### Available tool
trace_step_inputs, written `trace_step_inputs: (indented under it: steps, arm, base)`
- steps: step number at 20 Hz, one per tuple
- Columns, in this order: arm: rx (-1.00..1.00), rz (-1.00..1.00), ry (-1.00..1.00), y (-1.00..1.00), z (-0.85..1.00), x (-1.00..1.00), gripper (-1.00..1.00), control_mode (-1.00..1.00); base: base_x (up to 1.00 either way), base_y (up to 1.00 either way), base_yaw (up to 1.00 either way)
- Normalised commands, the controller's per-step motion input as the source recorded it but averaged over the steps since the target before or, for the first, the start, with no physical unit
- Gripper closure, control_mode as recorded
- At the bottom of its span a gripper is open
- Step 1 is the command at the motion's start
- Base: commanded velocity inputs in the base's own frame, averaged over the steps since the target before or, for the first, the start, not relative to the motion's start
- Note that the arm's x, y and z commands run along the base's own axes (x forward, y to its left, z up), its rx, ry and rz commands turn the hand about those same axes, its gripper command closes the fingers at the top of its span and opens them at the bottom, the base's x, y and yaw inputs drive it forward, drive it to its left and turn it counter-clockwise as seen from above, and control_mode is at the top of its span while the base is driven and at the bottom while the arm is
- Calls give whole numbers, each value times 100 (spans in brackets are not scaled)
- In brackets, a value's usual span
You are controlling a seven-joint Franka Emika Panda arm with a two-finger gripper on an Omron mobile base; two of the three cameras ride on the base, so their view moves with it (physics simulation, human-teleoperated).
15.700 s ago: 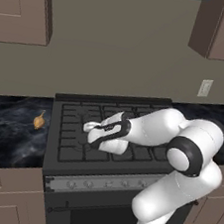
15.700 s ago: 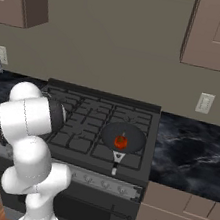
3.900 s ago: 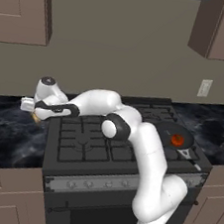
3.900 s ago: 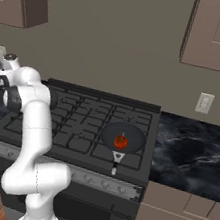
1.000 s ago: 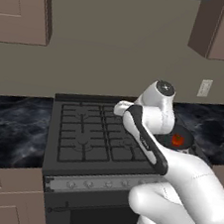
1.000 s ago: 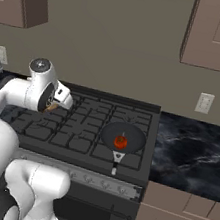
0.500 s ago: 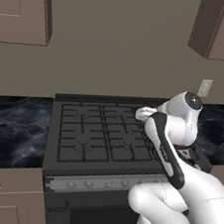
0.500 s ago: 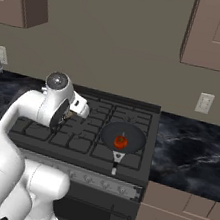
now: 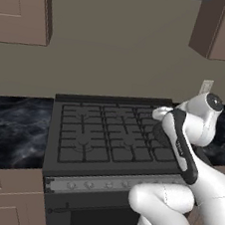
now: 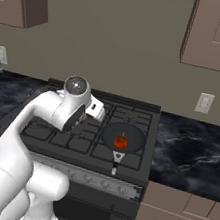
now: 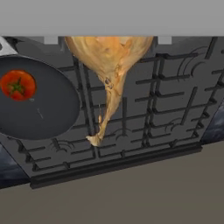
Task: Place the pan on the front right burner on the stove. Then place the tomato and the onion in the pan and turn on the front right burner.
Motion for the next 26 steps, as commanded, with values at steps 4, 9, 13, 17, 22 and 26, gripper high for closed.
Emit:
trace_step_inputs:
  steps: [4, 9, 13, 17, 22, 26]
  arm:
    - [0, -1, 2, -52, 7, -1, 100, -100]
    - [0, -2, 2, -58, 0, -2, 100, -100]
    - [0, -1, 0, -53, 0, 0, 100, -100]
    - [0, 0, 0, -9, 0, 0, 100, -100]
    - [0, 0, 0, 0, 0, 2, 100, -100]
    - [0, 0, 0, -9, -14, 18, 100, -100]
  base:
    - [0, 0, 0]
    - [0, 0, 0]
    - [0, 0, 0]
    - [0, 0, 0]
    - [0, 0, 0]
    - [0, 0, 0]
